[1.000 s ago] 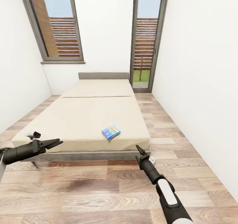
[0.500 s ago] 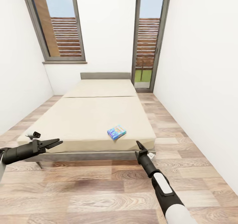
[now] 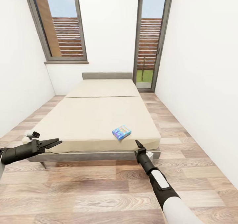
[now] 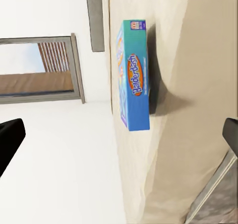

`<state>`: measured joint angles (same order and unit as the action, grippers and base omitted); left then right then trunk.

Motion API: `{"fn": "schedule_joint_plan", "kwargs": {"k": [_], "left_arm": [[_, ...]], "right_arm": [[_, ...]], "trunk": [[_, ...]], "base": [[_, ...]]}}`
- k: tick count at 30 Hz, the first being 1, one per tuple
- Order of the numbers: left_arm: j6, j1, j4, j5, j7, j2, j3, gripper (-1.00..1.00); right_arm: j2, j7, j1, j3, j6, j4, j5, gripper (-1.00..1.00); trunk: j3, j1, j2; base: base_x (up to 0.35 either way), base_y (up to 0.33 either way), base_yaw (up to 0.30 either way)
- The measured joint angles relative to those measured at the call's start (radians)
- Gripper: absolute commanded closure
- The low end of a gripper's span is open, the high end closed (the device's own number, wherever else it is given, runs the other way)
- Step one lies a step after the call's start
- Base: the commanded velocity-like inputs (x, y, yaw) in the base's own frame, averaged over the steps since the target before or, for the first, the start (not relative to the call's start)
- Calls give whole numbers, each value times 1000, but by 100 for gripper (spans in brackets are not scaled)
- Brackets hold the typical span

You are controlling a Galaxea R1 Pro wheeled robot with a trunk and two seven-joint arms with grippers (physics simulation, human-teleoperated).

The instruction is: Put all the toys in the child's room - the three board games (two on the bed and one on the table), the two jigsaw puzzles on the table, and the tennis ball on the table - inside the toy box on the table in the child's room.

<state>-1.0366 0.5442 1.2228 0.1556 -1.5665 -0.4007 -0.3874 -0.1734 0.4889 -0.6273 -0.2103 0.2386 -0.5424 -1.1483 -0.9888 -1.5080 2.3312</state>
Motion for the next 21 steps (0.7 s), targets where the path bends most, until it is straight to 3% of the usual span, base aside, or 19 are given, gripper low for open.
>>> {"fn": "schedule_joint_plan", "kwargs": {"k": [6, 21], "left_arm": [[0, 0, 0, -1, 0, -1, -2, -100], [0, 0, -2, -2, 0, -1, -2, -100]], "right_arm": [[0, -63, 0, 4, 3, 2, -3, -100], [0, -74, 4, -12, -2, 1, -8, -100]], "trunk": [[0, 0, 0], [0, 0, 0]], "base": [[0, 162, 0], [0, 97, 0]]}}
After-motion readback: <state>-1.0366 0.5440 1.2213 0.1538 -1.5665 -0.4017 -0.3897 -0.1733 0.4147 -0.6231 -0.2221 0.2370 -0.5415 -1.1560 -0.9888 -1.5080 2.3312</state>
